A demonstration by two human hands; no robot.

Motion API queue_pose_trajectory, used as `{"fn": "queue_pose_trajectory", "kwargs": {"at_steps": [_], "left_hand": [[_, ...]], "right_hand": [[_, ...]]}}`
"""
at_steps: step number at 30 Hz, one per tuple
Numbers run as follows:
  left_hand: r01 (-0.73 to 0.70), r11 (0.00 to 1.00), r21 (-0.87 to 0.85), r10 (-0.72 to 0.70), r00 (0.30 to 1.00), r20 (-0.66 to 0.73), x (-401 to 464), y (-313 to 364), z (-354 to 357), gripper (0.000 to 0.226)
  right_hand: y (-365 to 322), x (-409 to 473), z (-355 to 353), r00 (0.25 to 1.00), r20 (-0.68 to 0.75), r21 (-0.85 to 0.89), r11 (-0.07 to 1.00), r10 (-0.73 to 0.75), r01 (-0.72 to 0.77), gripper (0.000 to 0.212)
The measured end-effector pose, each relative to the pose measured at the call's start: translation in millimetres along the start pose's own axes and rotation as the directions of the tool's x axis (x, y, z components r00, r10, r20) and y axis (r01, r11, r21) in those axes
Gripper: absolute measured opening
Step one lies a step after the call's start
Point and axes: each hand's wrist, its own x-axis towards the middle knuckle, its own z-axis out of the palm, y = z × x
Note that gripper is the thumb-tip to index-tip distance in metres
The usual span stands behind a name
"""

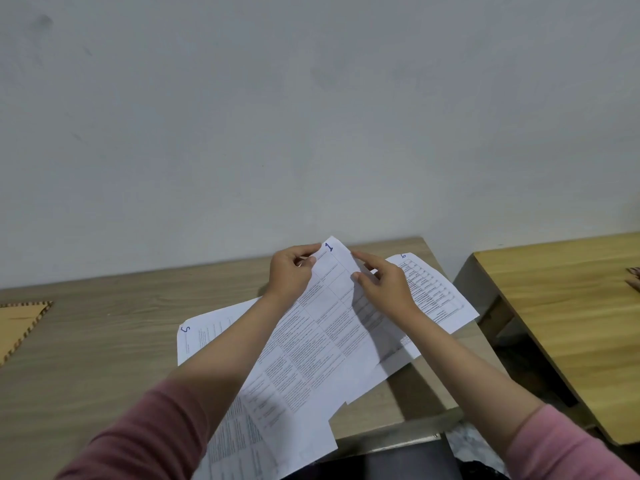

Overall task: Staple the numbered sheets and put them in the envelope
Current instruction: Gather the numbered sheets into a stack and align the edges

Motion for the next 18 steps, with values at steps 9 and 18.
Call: {"fn": "queue_pose_trajectory", "kwargs": {"at_steps": [9,18], "left_hand": [[-0.164,0.98,0.113,0.162,0.986,0.025,-15.1,13.5,-9.1,0.03],[-0.408,0.879,0.246,0.425,0.905,-0.018,-31.9,68.1,-75.1,0.031]], "right_hand": [[-9.0,-4.4,1.2,0.998,-0.046,0.06,0.998,0.037,-0.034,0.038],[-83.5,20.5,4.2,0.996,0.019,0.128,0.988,-0.091,0.087,0.039]]}}
